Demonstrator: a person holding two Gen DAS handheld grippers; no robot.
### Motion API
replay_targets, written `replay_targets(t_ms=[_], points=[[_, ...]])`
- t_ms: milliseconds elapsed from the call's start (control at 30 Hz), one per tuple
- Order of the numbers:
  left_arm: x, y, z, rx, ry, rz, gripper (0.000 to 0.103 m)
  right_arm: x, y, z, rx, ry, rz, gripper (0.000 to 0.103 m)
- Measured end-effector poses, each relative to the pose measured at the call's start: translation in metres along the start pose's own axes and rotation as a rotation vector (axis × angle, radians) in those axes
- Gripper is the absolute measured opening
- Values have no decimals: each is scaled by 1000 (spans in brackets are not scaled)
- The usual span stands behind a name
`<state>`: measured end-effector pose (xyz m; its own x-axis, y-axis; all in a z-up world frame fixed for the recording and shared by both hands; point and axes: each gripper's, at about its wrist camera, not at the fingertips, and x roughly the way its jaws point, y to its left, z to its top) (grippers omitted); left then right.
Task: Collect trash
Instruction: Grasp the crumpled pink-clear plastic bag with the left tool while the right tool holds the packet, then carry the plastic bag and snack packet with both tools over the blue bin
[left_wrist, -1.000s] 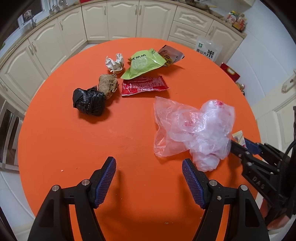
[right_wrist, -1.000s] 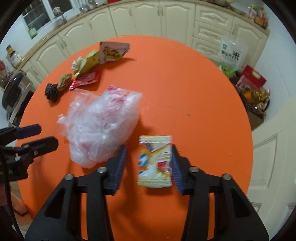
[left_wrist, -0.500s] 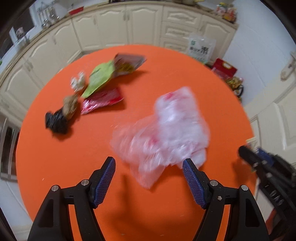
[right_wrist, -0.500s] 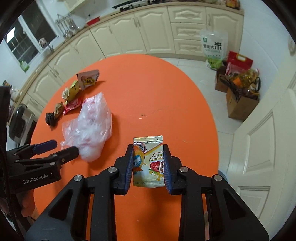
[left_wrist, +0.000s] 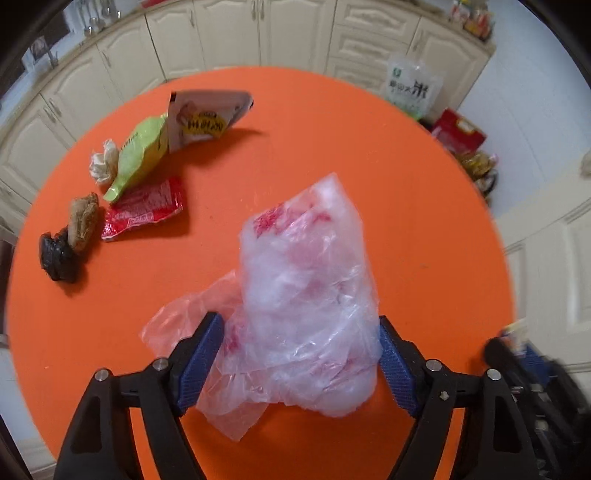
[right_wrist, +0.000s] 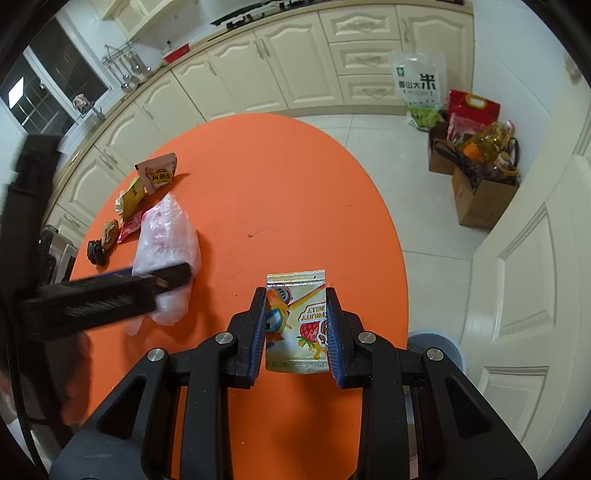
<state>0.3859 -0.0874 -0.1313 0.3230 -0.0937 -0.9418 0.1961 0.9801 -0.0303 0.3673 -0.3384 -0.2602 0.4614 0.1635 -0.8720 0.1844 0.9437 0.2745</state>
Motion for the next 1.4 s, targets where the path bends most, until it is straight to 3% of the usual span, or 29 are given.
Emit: replay_targets(t_ms=[167,433,700,1067,1200,1400], points=[[-6,-12,-7,54,-27,15,54,7,-1,0,7,18,-11,27],[-32,-10,-21,79,-43,-36,53,-7,-1,-3,20,-5,-12,27],[-70,-38,-54,147,-88,-88,52,-47,-12,-26,56,-61,-45,27],[-104,-103,-122,292,-127,-168,52,-127,-79,-95,238,-174,-176,27],[-103,-135,-148,356,-108,-196,52,-142,-106,-121,302,-175,-205,27],[-92,-176,-157,445,-78,-196,56,-156,-136,-146,357,-168,-249,27]])
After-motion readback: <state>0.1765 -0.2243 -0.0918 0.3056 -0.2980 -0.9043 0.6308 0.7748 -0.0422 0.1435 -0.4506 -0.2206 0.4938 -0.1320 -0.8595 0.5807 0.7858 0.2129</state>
